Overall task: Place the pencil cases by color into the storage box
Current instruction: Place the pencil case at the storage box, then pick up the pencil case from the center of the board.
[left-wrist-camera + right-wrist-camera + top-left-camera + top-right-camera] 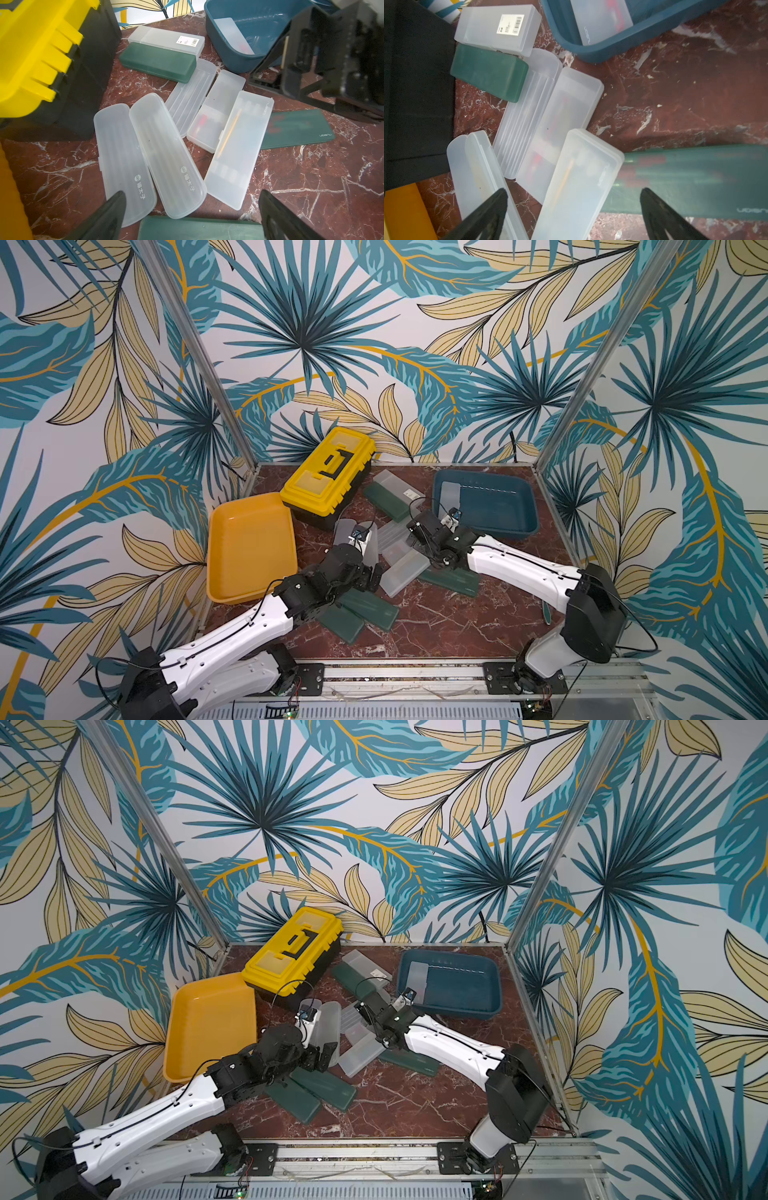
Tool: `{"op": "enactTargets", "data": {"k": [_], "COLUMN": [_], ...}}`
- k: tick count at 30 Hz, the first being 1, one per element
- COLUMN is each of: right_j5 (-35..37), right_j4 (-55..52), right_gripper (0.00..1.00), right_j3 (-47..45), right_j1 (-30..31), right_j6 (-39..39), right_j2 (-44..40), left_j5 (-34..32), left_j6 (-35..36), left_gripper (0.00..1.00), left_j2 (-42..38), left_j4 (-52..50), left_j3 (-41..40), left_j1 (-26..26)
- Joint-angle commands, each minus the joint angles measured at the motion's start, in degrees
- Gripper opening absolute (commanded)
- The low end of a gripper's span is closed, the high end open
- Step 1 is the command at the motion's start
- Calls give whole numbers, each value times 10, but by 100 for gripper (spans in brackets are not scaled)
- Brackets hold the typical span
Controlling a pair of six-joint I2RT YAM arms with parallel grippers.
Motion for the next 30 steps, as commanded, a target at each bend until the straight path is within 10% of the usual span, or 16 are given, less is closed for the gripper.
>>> {"op": "enactTargets", "data": {"k": [1, 30], "right_j5": [-17, -64], "right_j4": [-86, -170], "right_gripper": [99, 99], "right_j3": [42, 158], "right_j1": [13, 65], "right_j6": [79, 197], "right_j2": [41, 184], "left_j5": [-30, 8], "left_j6": [-5, 13], "left_gripper": [100, 100], "left_j2": [-31, -264], "left_j4": [7, 96], "left_j3": [-23, -159], "left_j1": [-2, -2]}}
